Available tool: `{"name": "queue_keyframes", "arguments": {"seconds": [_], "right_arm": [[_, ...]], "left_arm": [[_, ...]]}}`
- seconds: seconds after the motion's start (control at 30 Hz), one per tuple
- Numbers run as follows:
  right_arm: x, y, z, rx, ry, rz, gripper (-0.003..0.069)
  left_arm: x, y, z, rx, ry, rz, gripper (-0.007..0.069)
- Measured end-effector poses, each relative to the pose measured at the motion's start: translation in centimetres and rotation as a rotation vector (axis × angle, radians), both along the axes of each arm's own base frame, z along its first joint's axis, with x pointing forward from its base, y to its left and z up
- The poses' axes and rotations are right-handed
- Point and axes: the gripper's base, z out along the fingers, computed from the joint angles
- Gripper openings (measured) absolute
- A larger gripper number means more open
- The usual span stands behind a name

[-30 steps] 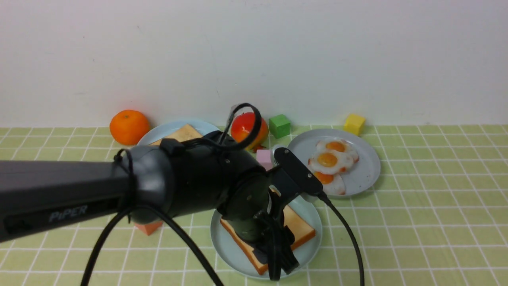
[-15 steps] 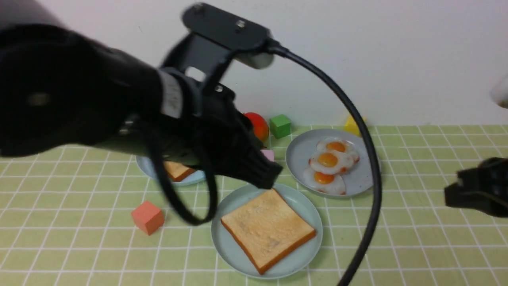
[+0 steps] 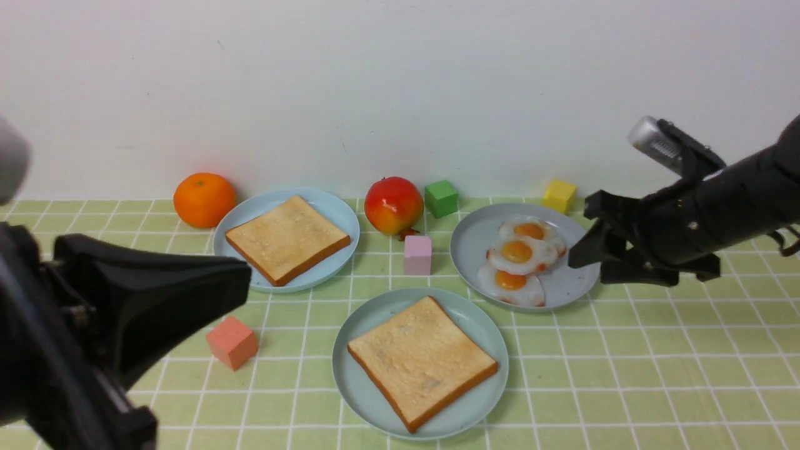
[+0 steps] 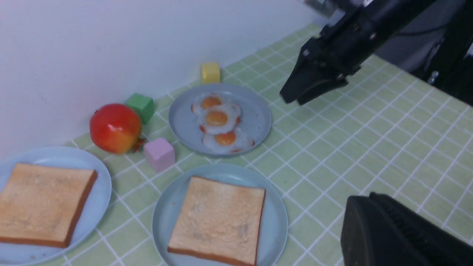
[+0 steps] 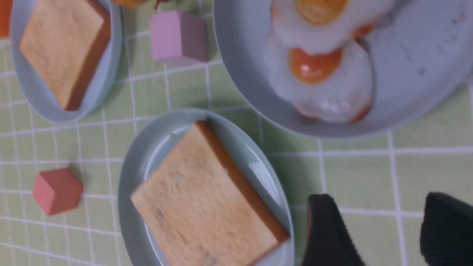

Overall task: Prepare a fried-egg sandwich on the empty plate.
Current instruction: Use the right arm to grab a fried egg

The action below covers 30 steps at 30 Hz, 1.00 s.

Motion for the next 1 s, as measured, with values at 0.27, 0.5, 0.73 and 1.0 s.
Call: {"name": "queue_keyframes", "arguments": {"seconds": [0.27,0.5,0.73,1.0], "right_arm": [[5.9,-0.7,-6.3,0.147,0.091,-0.127,0.0374],[7.7,-0.8,-7.9,0.147,0.09,-0.147,0.0374],[9.3,-0.9,-8.5,0.14,0.062,-0.166,0.0374],[9.6,-0.9,-9.5,0.141,0.075,-0.172,0.0374]], "left_arm": [[-0.7,0.7,0.6,-0.044,-0.044,0.0,-0.0013],[-0.7,0.7,0.6,-0.044,-0.044,0.0,-0.0013],[-0.7,0.7,0.6,-0.044,-0.044,0.0,-0.0013],[-0.7,0.7,0.6,-0.044,-0.043,0.0,-0.0013]]}}
